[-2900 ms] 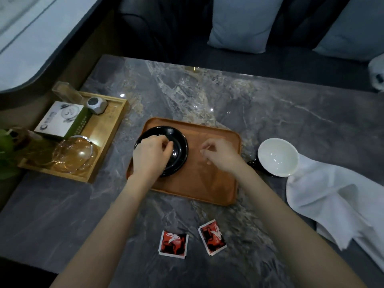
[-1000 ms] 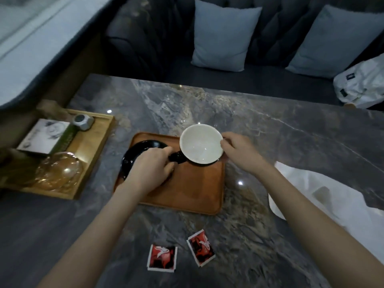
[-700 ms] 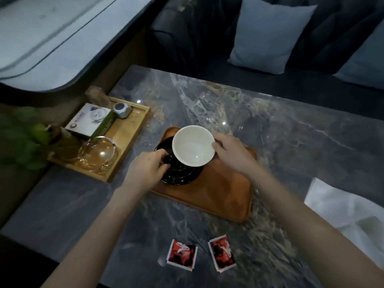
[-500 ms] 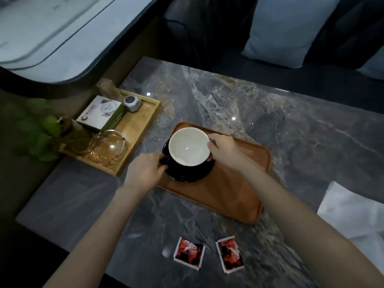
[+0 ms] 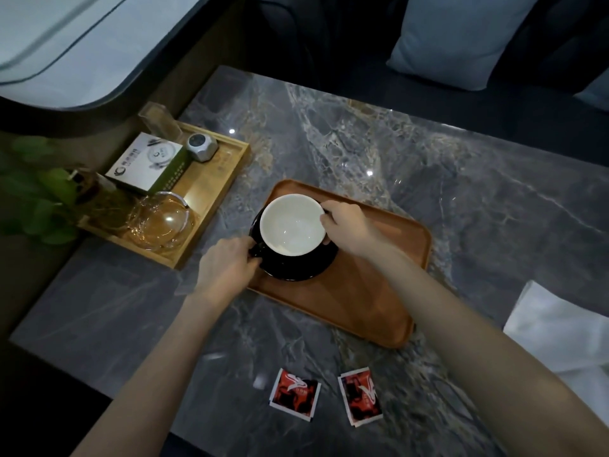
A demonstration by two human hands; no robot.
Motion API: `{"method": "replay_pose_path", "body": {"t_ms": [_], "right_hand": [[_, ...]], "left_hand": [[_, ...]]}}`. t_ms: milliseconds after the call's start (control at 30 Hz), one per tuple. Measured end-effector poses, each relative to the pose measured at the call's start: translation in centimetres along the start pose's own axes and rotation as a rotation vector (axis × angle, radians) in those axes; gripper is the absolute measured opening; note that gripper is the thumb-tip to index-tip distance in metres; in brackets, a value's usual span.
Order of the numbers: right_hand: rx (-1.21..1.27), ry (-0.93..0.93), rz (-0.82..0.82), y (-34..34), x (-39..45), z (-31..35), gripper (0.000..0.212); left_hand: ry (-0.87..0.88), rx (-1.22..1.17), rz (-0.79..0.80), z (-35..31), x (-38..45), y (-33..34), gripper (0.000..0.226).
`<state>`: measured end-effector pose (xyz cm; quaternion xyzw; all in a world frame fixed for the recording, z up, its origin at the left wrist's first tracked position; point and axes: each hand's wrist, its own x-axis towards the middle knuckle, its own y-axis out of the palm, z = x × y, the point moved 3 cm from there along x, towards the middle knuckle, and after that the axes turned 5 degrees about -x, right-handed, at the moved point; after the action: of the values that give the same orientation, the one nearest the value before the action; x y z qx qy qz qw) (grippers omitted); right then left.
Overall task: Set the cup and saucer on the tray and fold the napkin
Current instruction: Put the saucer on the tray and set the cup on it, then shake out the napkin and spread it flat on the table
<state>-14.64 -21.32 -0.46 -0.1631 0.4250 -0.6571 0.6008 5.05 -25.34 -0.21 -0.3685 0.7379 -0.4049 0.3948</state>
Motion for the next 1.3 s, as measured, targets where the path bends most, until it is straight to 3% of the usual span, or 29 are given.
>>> {"method": "replay_pose_path", "body": {"t_ms": [400, 667, 967, 1100, 1300], "right_hand": [[0.318, 0.142, -0.067, 0.1, -1.1, -0.5, 0.009], [0.048, 0.021, 0.027, -2.8, -3.9, 0.7, 0.021], [-0.314, -0.068, -0.166, -8.9, -12.4, -0.7, 0.02], [-0.436, 0.031, -0.246, -10.9, -17.8, -3.5, 0.023], [-0.424, 0.227, -0.486, -11.8, -26.3, -9.6, 0.025]], "left_hand": [[-0.001, 0.106, 0.055, -0.8, -0.1, -0.4, 0.025], [0.061, 0.214, -0.04, -3.6, -0.7, -3.0, 0.029], [0.32, 0.283, -0.187, -11.5, -4.0, -4.2, 0.027], [0.506, 0.318, -0.233, -15.6, -5.8, -3.5, 0.027], [0.836, 0.208, -0.252, -22.5, -8.7, 0.2, 0.028]]}}
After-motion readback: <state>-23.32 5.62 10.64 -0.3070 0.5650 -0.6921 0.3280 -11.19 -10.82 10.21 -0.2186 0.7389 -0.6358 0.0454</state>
